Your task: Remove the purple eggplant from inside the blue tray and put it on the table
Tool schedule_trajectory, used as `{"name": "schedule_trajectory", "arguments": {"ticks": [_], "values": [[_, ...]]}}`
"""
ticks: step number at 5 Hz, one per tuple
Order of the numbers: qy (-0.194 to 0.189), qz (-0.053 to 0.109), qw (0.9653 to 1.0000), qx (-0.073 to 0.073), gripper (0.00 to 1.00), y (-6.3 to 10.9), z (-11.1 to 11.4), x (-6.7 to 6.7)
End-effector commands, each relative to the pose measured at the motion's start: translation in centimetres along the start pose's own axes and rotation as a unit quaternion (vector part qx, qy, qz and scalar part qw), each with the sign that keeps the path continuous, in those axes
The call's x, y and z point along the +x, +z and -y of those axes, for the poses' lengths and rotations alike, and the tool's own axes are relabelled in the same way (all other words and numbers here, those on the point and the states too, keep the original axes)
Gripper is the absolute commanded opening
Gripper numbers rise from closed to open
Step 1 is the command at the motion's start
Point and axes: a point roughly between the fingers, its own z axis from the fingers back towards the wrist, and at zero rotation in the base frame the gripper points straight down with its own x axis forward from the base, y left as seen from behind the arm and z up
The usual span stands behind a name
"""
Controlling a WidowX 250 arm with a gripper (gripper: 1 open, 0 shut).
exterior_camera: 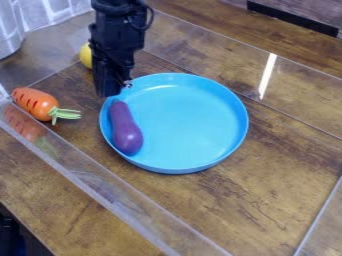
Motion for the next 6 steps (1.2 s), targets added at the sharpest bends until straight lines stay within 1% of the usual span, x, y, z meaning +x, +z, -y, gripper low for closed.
{"name": "schedule_trajectory", "arguments": {"ticks": [1, 2, 3, 4, 6], "values": [[0.013, 0.016, 0.9996, 0.018, 0.00, 1.4, -1.7, -0.1], [0.015, 0.012, 0.9996, 0.020, 0.00, 1.4, -2.2, -0.2], [0.016, 0.009, 0.9996, 0.021, 1.00, 0.9, -2.5, -0.2], [0.018, 0.005, 0.9996, 0.023, 1.00, 0.3, -2.8, -0.2], [0.010, 0.004, 0.9997, 0.020, 1.00, -1.1, -2.2, 0.1]]}}
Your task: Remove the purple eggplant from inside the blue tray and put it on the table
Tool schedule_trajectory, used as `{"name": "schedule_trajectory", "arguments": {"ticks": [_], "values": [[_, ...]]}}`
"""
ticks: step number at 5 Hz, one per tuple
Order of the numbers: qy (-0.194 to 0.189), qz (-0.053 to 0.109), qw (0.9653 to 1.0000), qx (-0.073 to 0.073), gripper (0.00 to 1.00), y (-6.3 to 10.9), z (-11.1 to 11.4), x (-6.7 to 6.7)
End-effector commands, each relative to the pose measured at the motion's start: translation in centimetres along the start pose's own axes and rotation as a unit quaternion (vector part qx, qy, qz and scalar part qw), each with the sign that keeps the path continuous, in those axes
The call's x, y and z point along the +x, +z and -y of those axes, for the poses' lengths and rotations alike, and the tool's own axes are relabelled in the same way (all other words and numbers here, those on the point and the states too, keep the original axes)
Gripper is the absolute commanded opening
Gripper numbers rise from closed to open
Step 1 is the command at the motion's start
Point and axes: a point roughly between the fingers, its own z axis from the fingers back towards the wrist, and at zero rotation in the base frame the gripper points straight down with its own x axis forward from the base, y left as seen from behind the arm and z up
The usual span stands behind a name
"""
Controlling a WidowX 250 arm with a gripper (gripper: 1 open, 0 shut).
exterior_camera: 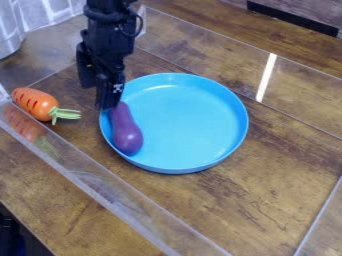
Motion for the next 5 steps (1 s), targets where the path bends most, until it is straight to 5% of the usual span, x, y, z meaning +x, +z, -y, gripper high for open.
{"name": "schedule_trajectory", "arguments": {"ticks": [1, 2, 3, 5], "values": [[-0.004, 0.016, 0.9998, 0.008, 1.00, 0.5, 0.1, 0.5], [-0.007, 0.016, 0.9998, 0.005, 1.00, -0.2, 0.3, 0.7], [-0.009, 0.014, 0.9998, 0.007, 0.00, -0.8, 0.4, 0.9], [-0.011, 0.013, 0.9998, 0.015, 0.00, -0.1, -0.3, 0.7]]}}
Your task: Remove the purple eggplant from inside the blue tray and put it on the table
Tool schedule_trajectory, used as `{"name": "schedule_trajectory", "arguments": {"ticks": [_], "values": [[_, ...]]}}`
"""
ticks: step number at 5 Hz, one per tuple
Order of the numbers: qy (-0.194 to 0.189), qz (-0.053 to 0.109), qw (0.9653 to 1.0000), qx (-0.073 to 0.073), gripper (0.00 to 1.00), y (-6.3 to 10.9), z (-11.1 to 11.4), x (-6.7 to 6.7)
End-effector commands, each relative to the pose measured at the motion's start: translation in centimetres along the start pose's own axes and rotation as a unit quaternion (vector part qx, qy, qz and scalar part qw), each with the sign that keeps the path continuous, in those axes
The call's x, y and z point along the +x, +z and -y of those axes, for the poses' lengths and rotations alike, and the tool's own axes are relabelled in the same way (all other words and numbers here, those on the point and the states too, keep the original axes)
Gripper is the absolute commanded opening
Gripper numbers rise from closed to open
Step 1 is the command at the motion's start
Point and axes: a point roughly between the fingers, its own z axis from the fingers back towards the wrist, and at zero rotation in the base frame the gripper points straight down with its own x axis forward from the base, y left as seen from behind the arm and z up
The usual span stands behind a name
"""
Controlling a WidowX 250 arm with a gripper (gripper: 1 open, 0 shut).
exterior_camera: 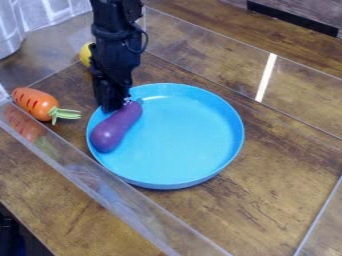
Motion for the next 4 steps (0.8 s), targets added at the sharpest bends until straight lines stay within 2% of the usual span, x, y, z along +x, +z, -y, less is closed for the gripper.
{"name": "schedule_trajectory", "arguments": {"ticks": [1, 2, 4], "values": [[-0.014, 0.015, 0.9995, 0.024, 0.00, 1.9, -1.2, 0.4], [-0.017, 0.016, 0.9993, 0.030, 0.00, 2.4, -1.8, 0.5], [-0.025, 0.023, 0.9985, 0.043, 0.00, 3.2, -3.3, 2.5]]}}
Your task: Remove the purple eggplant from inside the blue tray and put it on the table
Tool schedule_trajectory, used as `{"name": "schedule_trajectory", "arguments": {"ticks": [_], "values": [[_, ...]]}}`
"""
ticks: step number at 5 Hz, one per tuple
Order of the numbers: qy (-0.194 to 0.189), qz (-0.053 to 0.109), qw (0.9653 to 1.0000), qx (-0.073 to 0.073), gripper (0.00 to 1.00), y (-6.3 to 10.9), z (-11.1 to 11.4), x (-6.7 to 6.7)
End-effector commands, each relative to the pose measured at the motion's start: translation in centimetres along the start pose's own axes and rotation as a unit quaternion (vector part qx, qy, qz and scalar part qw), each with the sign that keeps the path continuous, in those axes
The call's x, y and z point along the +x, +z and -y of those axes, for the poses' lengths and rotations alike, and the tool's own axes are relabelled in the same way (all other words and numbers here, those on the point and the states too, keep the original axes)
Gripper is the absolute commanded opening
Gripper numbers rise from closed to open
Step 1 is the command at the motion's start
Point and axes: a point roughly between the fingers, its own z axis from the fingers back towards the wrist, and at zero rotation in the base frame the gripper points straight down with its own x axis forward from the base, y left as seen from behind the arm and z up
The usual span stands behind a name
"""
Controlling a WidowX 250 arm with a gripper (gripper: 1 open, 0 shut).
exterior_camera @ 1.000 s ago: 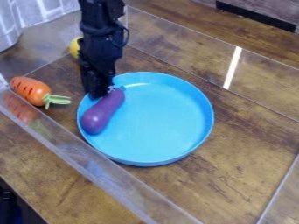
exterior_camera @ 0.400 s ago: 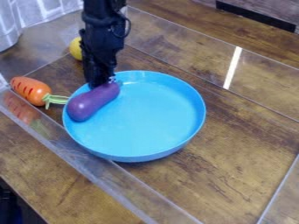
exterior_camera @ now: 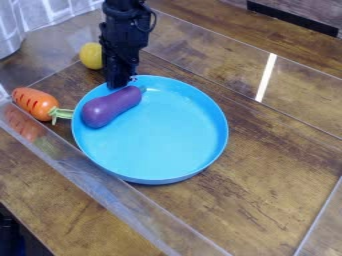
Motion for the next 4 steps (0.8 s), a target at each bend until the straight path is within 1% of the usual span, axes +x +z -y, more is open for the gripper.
{"name": "schedule_trajectory", "arguments": {"ticks": [1, 4], "values": [[-0.010, 0.021, 0.9995, 0.021, 0.00, 2.08, -0.73, 0.38], [-0.031, 0.027, 0.9988, 0.026, 0.00, 3.04, -0.15, 0.64]]}}
